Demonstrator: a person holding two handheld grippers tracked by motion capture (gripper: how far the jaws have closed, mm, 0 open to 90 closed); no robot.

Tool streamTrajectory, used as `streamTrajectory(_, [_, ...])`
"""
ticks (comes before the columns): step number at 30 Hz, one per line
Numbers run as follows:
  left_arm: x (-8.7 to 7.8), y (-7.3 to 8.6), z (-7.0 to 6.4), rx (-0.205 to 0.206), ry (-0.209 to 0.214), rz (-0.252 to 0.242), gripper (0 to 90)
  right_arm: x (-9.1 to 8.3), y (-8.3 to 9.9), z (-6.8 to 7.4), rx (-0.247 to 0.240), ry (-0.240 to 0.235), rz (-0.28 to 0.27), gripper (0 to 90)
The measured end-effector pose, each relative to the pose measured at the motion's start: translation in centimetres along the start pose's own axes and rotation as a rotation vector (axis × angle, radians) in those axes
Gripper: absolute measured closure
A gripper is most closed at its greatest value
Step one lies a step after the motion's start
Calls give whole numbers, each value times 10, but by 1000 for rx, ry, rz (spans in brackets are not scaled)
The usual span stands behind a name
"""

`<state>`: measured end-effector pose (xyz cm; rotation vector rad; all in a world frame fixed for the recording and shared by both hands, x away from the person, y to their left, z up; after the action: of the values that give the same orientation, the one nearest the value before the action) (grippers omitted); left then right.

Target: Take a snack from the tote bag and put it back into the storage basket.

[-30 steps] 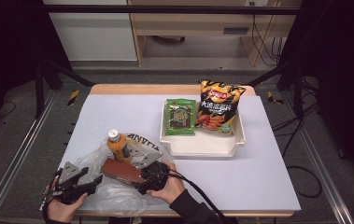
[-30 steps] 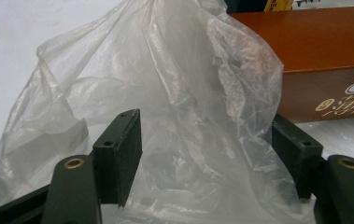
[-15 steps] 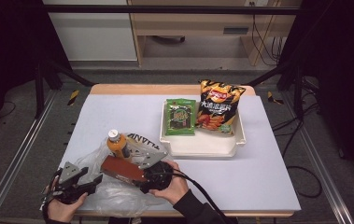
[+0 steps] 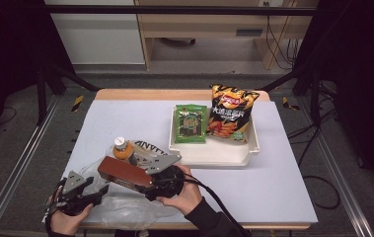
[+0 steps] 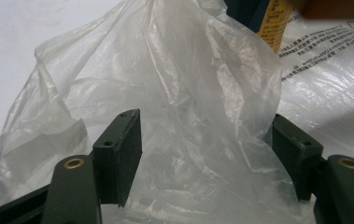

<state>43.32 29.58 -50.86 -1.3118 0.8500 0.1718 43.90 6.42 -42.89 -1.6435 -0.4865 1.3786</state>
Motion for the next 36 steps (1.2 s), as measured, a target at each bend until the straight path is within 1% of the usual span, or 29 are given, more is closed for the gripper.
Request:
streamTrajectory(3, [0, -1, 0, -1, -1, -7, 329, -8, -10, 0, -9, 0, -17, 437])
streamTrajectory(7, [-1, -2, 0, -10, 6, -19, 325, -20, -21, -1, -7, 4, -41, 437])
streamTrajectory(8, [-2, -3, 0, -6, 7, -24, 324, -22, -23, -2, -7, 7, -44, 437])
streamTrajectory(10, [-4, -5, -1, -10, 15, -38, 319, -28, -28, -5, -12, 15, -57, 437])
streamTrajectory(11, [-5, -6, -2, -19, 24, -44, 313, -32, -30, -7, -9, 20, -62, 437])
streamTrajectory(13, [-8, -9, -1, -26, 27, -59, 304, -38, -32, -11, -13, 33, -66, 437])
streamTrajectory(15, [-12, -13, -2, -34, 32, -81, 296, -47, -31, -17, -12, 48, -70, 437])
streamTrajectory(16, [-14, -15, -2, -31, 29, -92, 295, -51, -31, -19, -5, 49, -75, 437])
streamTrajectory(18, [-17, -18, -2, -32, 30, -101, 291, -58, -30, -23, -3, 55, -81, 437])
streamTrajectory(20, [-19, -21, -2, -42, 34, -115, 287, -63, -29, -25, -2, 58, -82, 437])
streamTrajectory(22, [-21, -24, -2, -46, 35, -123, 285, -69, -27, -24, -4, 47, -84, 437])
streamTrajectory(25, [-23, -27, -1, -48, 31, -130, 284, -77, -24, -23, -19, 60, -82, 438])
streamTrajectory(28, [-25, -32, 0, -41, 30, -139, 283, -89, -18, -24, -22, 69, -87, 438])
streamTrajectory(29, [-26, -33, 0, -46, 31, -143, 283, -91, -17, -24, -21, 74, -88, 437])
streamTrajectory(33, [-28, -40, 1, -40, 26, -151, 283, -105, -8, -31, -10, 102, -92, 437])
streamTrajectory(36, [-31, -48, 3, -39, 25, -164, 283, -115, 3, -38, 8, 121, -91, 438])
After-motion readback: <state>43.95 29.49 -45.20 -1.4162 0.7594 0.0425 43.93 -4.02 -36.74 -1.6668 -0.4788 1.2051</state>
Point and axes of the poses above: each handheld gripper's, and its own axes: x roughly forward along the jaws, y roughly out of its underside, z roughly to its left, the point moved 6 cm from there along x, roughly forward along the jaws, and after that the axes turned 1 degree about z, right-handed, at the moved point
